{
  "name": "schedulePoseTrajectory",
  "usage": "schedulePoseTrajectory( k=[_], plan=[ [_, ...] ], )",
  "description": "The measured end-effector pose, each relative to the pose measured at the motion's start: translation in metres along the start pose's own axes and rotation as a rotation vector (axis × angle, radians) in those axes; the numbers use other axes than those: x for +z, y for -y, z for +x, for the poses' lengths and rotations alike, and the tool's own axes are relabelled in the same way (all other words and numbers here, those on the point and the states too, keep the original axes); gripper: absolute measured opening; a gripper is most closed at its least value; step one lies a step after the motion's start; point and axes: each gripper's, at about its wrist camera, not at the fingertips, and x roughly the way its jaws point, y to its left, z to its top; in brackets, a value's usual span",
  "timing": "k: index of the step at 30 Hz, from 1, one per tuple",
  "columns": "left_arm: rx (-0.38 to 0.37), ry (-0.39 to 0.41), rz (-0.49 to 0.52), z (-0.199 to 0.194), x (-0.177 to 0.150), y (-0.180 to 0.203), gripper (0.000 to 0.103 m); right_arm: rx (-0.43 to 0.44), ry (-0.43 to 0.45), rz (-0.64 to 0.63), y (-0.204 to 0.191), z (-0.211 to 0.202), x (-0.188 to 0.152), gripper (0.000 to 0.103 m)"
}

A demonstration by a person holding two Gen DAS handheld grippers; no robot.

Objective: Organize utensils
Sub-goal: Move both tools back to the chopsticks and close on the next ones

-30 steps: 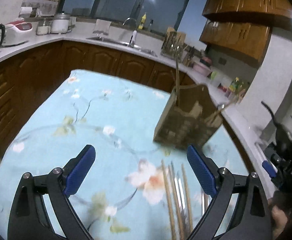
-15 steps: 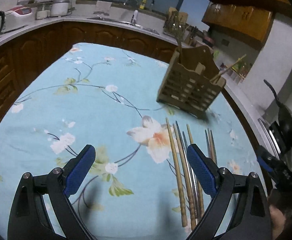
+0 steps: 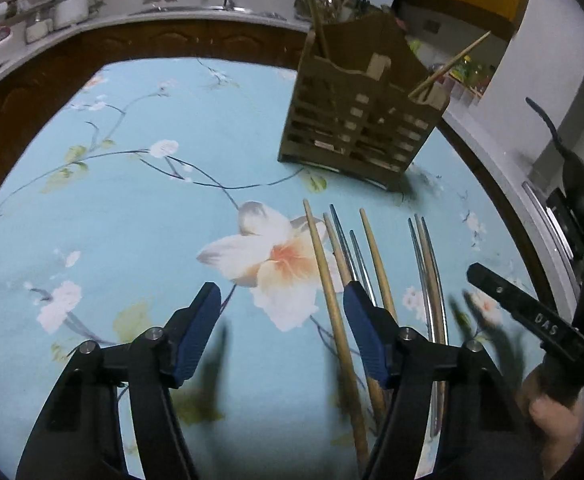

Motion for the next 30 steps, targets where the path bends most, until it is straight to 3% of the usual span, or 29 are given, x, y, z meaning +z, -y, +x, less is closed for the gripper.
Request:
schedulePoseTrajectory(
  k=[11,15,20,22,26,30],
  plan=[
    [-0.014,-0.060,0.033,0.036,0.024,0.009,0.056,-0.048,-0.092,-0.037,-0.001,0.038,0.011,0.017],
    [-0.019,-0.097,0.046,0.053,0.028,0.012,0.046,-0.065,-0.101,-0.063,-0.004,0.043,0.014,0.015],
    [0.006,-0.095,0.099,0.063,0.029,0.023,0.042,-0.077,-0.118,-0.073,-0.003,0.049,0.023,0.012],
    [0.025,-0.087,0.123,0.066,0.029,0.027,0.032,-0.081,-0.122,-0.088,-0.005,0.053,0.026,0.012],
    [0.062,-0.073,0.203,0.070,0.027,0.041,0.026,-0.078,-0.110,-0.076,-0.006,0.060,0.028,0.013],
    [0.058,-0.064,0.234,0.069,0.026,0.044,0.011,-0.111,-0.096,-0.127,-0.013,0.060,0.025,0.012]
  ],
)
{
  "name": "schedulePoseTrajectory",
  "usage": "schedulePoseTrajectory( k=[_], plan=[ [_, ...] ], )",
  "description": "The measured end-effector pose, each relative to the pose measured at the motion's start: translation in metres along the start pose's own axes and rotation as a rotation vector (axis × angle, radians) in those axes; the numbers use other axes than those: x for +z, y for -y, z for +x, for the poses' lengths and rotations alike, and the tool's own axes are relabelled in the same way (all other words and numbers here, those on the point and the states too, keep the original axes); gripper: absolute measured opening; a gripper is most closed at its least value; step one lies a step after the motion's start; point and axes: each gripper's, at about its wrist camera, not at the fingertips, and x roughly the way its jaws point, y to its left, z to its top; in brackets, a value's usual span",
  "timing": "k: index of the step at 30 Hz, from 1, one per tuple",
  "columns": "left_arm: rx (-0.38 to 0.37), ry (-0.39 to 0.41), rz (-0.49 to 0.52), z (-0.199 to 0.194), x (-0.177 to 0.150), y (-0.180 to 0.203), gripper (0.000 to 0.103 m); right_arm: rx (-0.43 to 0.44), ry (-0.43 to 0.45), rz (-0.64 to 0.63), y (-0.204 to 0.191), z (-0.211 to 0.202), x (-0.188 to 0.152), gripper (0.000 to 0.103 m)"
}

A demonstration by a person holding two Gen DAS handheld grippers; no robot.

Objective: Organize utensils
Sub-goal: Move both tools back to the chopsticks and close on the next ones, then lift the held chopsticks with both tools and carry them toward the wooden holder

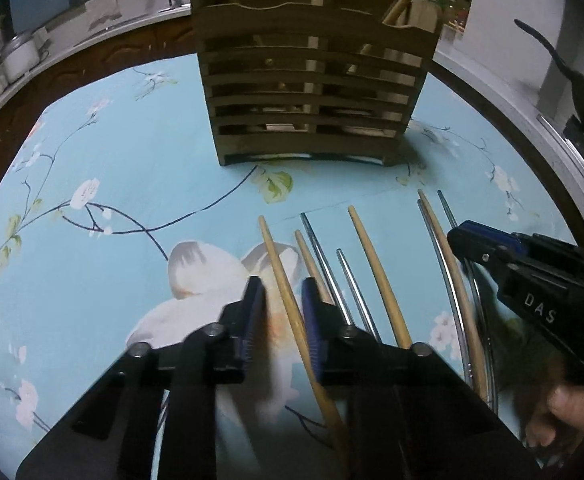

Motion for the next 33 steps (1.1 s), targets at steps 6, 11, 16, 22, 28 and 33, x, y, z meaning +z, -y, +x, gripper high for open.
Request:
schedulePoseTrajectory(
  k=[6,11,16,22,28,33],
  plan=[
    [-0.060,-0.006,-0.048,-0.007,0.001,-0.014,0.006,0.068,0.004,0.078,0.010,-0.009,-0.002,0.006],
    [-0.131,0.046,-0.113,-0.039,-0.004,-0.027,0.006,0.131,0.054,0.114,0.015,-0.039,-0.004,0.005],
    [-0.181,0.125,-0.143,-0.086,-0.011,-0.031,0.006,0.174,0.129,0.106,0.013,-0.082,-0.005,0.005],
    [-0.223,0.226,-0.162,-0.143,-0.012,-0.038,0.005,0.210,0.224,0.107,0.014,-0.128,-0.001,0.005],
    [-0.226,0.287,-0.163,-0.174,-0.016,-0.042,0.006,0.212,0.313,0.090,0.009,-0.164,0.005,0.005],
    [-0.237,0.315,-0.165,-0.188,-0.016,-0.046,0.006,0.212,0.353,0.078,0.008,-0.178,0.010,0.005]
  ],
)
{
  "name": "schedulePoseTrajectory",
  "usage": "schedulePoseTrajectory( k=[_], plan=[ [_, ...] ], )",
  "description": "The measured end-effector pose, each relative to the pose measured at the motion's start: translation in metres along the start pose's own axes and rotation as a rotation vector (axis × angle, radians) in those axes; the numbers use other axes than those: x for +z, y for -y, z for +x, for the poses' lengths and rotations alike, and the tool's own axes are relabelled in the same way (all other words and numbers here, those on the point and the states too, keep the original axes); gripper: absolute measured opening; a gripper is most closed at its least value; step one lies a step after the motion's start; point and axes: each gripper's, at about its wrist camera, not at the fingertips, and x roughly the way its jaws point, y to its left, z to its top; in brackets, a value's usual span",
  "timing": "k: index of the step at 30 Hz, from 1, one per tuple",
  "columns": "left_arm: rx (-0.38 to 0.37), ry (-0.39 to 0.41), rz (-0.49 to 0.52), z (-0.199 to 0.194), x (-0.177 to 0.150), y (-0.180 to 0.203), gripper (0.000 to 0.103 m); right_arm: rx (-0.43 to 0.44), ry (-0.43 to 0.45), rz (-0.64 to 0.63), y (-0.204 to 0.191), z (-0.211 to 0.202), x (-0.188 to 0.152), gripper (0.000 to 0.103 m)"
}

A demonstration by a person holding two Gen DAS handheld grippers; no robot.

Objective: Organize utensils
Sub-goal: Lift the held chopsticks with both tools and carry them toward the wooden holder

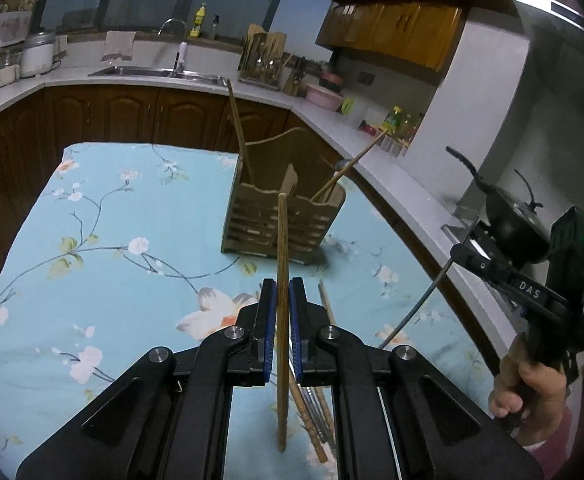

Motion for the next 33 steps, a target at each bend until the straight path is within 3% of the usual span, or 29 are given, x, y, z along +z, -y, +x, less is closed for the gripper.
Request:
schedulePoseTrajectory(
  k=[19,33],
  plan=[
    [-0.011,0.123,-0.015,-0.019,0.038,-0.004,0.006,0.019,0.092,-0.011,-0.009,-0.006,0.029,0.006],
    [0.019,0.310,0.032,-0.015,0.130,0.011,0.006,0.025,0.238,-0.030,-0.023,0.012,0.094,0.005]
  ],
)
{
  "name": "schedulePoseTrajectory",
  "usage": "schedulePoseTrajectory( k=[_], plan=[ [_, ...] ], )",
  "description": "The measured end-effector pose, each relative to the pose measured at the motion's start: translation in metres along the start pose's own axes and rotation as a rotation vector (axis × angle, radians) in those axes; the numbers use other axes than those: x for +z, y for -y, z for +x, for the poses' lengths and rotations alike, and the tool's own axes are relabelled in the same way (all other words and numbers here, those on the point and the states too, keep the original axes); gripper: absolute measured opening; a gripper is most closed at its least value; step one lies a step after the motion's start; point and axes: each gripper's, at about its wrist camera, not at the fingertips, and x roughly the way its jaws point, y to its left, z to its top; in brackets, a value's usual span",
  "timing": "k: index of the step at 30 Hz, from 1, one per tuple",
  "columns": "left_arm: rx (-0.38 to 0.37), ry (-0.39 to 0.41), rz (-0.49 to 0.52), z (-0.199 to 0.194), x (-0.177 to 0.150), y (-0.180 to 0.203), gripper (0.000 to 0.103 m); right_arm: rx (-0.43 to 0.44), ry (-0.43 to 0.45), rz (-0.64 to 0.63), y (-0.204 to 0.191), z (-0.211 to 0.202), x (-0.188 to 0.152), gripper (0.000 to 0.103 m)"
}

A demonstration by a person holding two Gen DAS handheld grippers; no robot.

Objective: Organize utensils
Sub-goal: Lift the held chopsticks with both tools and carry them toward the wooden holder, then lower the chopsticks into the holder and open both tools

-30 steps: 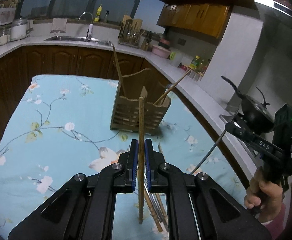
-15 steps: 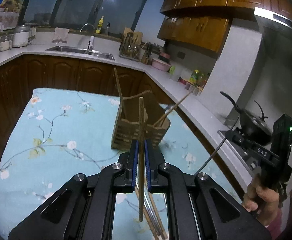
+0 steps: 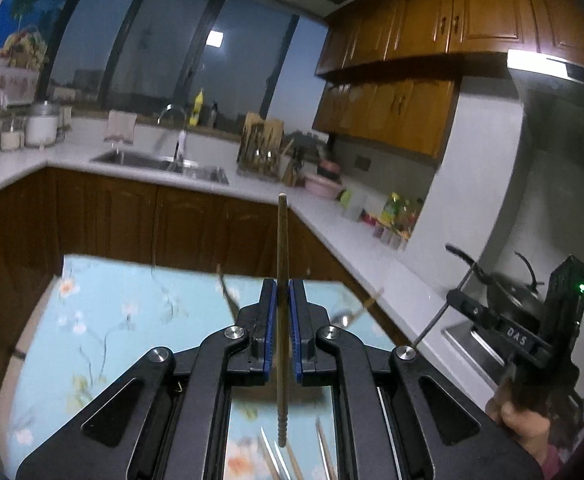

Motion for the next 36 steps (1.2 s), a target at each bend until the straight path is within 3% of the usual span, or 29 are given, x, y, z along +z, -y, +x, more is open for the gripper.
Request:
schedulePoseTrajectory(
  k=[8,16,22,29,36],
  plan=[
    [0.038,0.080,0.009,0.056,0.031,0.000,0.006,-0.037,0.065,-0.027,-0.003,0.041,0.026,0.005],
    [0.064,0.116,-0.035,0.108,0.012,-0.016,0.006,-0.081,0.054,-0.045,0.006,0.080,0.001,0.005],
    [0.063,0.076,-0.081,0.125,-0.025,-0.026,0.006,-0.091,0.027,-0.030,0.016,0.095,-0.028,0.006],
    [0.080,-0.004,-0.056,0.139,-0.058,-0.032,0.006,-0.081,-0.061,0.014,0.028,0.111,-0.050,0.006],
    [0.088,-0.040,-0.045,0.140,-0.064,-0.036,0.006,-0.073,-0.103,0.025,0.033,0.120,-0.050,0.006]
  ],
)
